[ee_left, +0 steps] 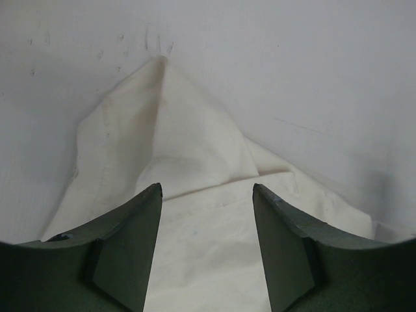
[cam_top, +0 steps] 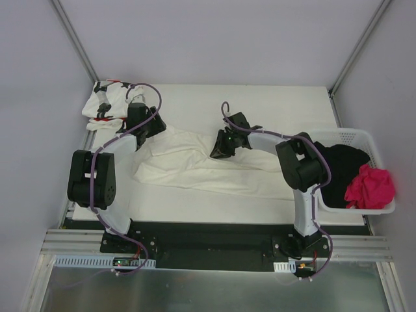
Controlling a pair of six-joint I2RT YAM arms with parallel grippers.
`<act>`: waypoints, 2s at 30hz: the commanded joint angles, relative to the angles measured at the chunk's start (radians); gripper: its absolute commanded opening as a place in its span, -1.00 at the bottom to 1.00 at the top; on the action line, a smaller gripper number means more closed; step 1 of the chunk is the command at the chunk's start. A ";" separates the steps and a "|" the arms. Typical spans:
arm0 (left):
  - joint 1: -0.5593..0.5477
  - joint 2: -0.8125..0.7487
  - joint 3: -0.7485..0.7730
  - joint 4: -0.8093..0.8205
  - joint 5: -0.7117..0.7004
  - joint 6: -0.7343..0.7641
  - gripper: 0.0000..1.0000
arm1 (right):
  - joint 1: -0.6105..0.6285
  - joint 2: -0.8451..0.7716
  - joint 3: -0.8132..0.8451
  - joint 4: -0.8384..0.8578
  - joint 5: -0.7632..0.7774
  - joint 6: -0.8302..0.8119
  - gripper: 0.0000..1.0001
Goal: Fold and stack the t-shirts
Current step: Fold the other side of the tshirt into a rectangle
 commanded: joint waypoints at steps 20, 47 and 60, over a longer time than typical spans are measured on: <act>-0.021 -0.009 0.003 0.056 0.083 0.036 0.13 | -0.005 -0.079 -0.045 -0.058 0.073 -0.067 -0.50; -0.010 0.086 0.201 -0.201 0.041 0.220 0.25 | -0.097 -0.027 0.201 -0.139 -0.007 -0.108 -0.39; 0.028 0.192 0.292 -0.233 -0.005 0.223 0.25 | -0.146 -0.102 0.073 -0.087 -0.016 -0.085 -0.38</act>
